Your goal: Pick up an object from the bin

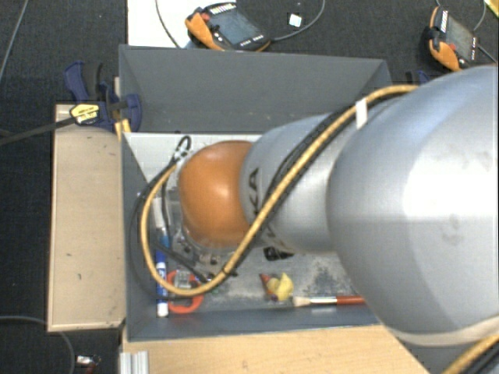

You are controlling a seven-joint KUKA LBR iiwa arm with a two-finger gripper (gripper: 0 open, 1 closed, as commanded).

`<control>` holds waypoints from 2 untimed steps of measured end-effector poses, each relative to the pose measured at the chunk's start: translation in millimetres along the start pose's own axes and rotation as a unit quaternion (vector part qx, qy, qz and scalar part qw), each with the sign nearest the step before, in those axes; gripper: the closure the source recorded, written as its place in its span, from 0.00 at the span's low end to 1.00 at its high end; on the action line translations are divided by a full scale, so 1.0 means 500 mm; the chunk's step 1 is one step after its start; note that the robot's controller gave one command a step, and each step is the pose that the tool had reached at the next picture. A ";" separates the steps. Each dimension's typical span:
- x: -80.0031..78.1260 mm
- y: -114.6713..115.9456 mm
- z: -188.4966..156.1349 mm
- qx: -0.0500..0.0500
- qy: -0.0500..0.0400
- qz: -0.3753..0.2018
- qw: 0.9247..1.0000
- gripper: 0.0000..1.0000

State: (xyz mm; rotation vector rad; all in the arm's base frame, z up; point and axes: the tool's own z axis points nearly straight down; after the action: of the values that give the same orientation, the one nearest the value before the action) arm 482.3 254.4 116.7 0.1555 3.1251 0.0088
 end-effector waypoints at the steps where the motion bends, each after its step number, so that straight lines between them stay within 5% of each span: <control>1: -0.005 0.001 0.088 0.001 0.006 -0.104 0.995 0.00; 2: 0.005 -0.035 0.091 -0.001 0.001 -0.072 0.997 0.00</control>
Offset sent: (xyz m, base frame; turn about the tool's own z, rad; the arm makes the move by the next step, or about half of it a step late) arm -0.0041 -0.0173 -0.0467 -0.1433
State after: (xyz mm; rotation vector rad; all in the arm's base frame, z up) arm 478.9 237.3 71.1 -0.0703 3.1288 0.0093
